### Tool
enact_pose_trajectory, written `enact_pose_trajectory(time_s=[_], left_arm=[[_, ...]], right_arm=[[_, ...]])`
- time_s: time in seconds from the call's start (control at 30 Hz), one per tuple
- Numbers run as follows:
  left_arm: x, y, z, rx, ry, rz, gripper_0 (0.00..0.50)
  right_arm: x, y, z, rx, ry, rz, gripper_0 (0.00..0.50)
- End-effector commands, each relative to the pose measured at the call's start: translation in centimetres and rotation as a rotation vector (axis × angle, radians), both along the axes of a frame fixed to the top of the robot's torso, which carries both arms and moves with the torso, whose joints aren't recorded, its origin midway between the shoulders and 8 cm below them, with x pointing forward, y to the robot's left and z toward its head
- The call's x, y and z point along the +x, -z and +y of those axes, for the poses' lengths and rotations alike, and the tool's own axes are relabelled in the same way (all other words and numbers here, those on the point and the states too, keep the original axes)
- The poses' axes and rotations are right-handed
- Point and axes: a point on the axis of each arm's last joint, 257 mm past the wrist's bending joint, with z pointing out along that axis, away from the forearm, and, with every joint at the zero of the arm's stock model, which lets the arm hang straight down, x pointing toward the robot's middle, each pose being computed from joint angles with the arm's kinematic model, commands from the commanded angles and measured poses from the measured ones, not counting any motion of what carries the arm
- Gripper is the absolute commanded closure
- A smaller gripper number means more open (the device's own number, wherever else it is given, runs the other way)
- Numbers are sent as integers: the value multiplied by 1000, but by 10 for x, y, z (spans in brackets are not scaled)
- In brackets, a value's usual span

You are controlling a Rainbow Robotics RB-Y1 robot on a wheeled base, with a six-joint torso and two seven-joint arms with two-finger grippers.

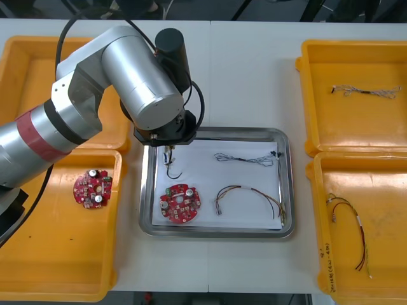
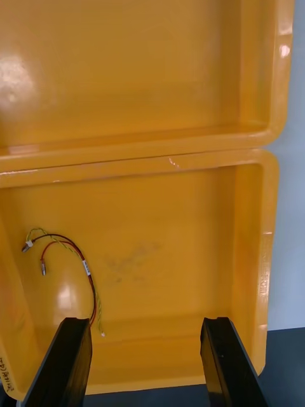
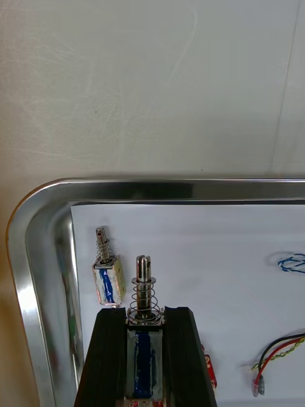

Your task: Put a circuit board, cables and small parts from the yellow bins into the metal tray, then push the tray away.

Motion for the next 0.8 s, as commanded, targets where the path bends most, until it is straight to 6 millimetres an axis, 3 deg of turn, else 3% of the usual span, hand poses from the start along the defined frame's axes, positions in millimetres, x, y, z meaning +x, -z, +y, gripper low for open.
enact_pose_trajectory(time_s=[0.03,0.4,0.47,0.57,0.67,0.8], left_arm=[[9,-10,-24,-28,7,-51,496],[16,13,-26,-55,-20,-46,493],[15,16,-28,-61,-21,-45,436],[15,20,-26,-49,-26,-53,155],[15,22,-27,-48,-33,-57,0],[14,23,-28,-48,-31,-55,0]], right_arm=[[-2,1,4,26,24,-27,0],[-4,10,13,2,12,-39,0],[-5,11,13,1,13,-37,0],[-5,11,14,1,7,-34,0],[-5,12,17,3,1,-33,0],[-5,12,17,-2,0,-37,0]])
